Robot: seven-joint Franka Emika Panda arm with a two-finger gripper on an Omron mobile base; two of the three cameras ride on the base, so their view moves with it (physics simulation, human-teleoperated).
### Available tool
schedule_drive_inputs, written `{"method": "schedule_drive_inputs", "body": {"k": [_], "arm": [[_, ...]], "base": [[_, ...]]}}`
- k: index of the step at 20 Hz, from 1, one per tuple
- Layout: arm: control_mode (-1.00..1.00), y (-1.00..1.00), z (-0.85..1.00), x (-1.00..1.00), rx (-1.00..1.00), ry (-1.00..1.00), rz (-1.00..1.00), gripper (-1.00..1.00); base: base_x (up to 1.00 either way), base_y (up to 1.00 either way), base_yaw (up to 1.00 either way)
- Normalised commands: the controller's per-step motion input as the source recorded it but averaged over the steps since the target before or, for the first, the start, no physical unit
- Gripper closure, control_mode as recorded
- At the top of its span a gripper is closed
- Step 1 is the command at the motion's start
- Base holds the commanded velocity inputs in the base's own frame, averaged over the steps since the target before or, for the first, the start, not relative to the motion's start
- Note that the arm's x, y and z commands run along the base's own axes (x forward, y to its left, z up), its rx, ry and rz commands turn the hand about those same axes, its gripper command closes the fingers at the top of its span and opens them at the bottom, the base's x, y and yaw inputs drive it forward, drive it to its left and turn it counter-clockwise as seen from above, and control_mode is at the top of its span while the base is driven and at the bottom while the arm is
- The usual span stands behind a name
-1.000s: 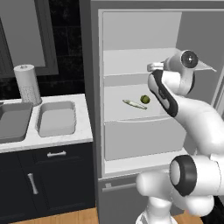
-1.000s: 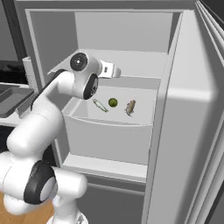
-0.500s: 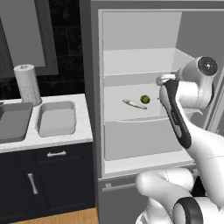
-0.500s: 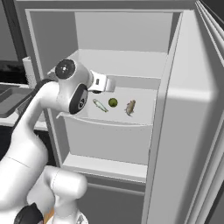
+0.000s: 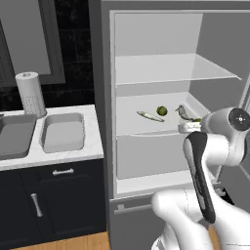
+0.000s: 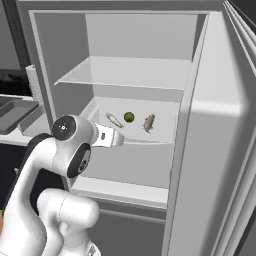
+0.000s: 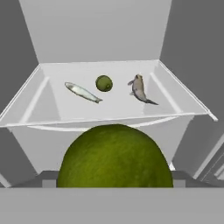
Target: Place one lime and one fish in each tupperware on the nearby counter, to pack two identical lunches.
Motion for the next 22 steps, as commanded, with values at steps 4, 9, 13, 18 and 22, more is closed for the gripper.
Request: {"method": "schedule_drive_inputs", "body": {"k": [4, 9, 13, 18, 22], "arm": [[1.0, 0.06, -0.38, -0.42, 0.0, 0.0, 0.04, 1.0], [1.0, 0.0, 0.0, 0.0, 0.0, 0.0, 0.0, 1.0], [1.0, 0.0, 0.0, 0.0, 0.0, 0.0, 0.0, 1.0], [1.0, 0.0, 0.0, 0.0, 0.0, 0.0, 0.0, 1.0], [1.0, 0.0, 0.0, 0.0, 0.0, 0.0, 0.0, 1.0]], "base": [[-0.4, 0.19, 0.04], [-0.44, 0.91, 0.06], [0.17, 1.0, 0.09], [0.93, 1.0, 0.02], [1.0, 1.0, 0.0]]}}
